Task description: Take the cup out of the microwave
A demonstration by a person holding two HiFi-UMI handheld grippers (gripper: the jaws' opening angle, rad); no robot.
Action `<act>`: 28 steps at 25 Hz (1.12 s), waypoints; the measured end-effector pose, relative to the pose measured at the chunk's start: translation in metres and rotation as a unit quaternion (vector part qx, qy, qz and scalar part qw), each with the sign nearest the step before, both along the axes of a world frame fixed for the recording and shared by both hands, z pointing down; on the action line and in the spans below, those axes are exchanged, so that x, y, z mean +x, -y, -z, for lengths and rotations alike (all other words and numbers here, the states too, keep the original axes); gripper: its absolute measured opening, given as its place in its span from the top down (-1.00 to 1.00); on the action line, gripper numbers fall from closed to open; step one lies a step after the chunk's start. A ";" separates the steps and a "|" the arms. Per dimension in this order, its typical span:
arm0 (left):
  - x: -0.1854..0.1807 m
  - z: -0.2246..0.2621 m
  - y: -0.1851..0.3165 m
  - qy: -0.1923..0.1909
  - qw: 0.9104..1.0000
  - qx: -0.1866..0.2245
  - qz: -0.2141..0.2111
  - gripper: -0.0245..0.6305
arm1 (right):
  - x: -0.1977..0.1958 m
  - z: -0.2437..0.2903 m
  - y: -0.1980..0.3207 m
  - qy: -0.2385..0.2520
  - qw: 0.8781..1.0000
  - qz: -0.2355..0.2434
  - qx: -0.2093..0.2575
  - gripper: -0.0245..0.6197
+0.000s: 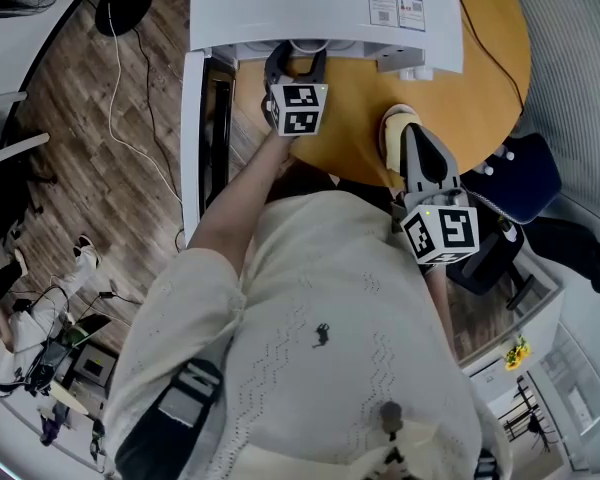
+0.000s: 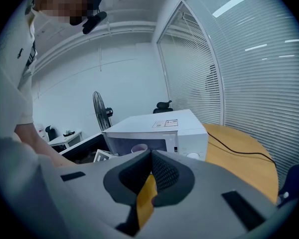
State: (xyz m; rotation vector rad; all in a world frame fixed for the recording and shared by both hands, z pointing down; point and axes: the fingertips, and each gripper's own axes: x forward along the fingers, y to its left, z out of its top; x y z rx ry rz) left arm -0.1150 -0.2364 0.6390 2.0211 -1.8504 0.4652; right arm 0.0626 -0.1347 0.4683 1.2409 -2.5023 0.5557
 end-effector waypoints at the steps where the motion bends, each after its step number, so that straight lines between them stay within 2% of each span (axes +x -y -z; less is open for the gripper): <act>1: 0.001 0.001 -0.002 0.000 1.000 0.000 -0.002 0.17 | 0.000 0.000 -0.001 0.001 1.000 0.000 0.000 0.90; 16: 0.021 0.011 -0.026 0.000 1.000 0.004 -0.026 0.17 | 0.009 0.000 -0.001 0.010 1.000 0.006 0.002 0.90; 21: 0.022 0.014 -0.036 -0.002 1.000 0.003 -0.021 0.17 | 0.014 0.000 -0.004 0.012 1.000 0.004 0.002 0.90; 28: 0.028 0.023 -0.052 0.015 0.999 0.011 -0.044 0.17 | 0.013 0.001 -0.011 0.014 1.000 0.006 0.003 0.90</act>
